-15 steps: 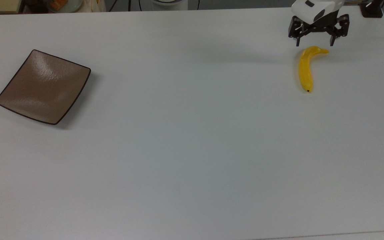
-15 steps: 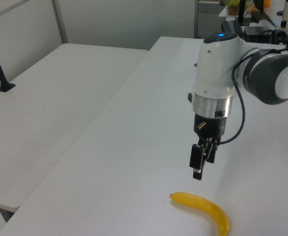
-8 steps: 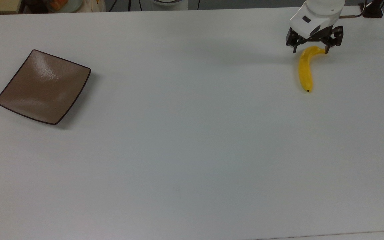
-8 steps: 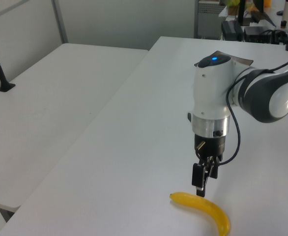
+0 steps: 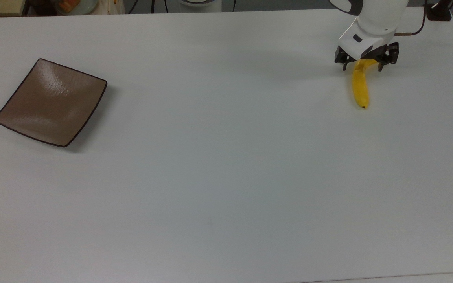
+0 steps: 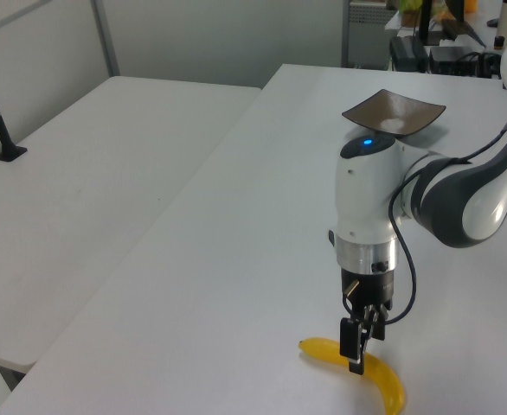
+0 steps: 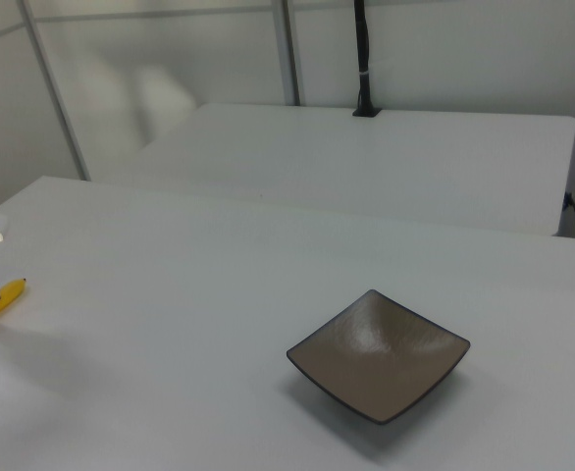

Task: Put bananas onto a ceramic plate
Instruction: 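Lower the gripper onto the banana and close it around the banana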

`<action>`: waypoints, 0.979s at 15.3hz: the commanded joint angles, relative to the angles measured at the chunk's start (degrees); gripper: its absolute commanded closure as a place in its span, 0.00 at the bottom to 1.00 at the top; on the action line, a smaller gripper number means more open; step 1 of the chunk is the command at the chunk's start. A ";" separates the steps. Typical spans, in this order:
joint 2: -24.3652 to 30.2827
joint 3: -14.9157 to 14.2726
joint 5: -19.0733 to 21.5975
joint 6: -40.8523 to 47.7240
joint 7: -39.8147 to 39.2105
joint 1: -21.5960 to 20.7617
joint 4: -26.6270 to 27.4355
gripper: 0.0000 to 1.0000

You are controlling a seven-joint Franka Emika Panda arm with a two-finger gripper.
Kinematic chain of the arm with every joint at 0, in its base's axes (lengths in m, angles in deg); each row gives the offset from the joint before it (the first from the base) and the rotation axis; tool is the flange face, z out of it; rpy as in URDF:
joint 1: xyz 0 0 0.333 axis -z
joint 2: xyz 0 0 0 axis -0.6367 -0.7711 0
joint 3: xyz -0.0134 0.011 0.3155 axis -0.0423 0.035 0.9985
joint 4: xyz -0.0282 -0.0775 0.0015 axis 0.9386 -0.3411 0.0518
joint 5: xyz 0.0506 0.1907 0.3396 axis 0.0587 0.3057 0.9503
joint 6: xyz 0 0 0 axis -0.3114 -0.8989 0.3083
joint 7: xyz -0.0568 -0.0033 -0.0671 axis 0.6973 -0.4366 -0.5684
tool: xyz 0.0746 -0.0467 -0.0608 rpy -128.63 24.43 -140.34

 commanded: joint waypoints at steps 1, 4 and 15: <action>-1.13 -0.17 -1.23 -1.66 0.03 -1.23 0.58 0.00; -1.75 -0.17 -2.81 -1.66 0.03 -1.23 0.49 0.50; -1.66 -0.26 -3.25 -1.48 0.03 -0.79 0.14 0.67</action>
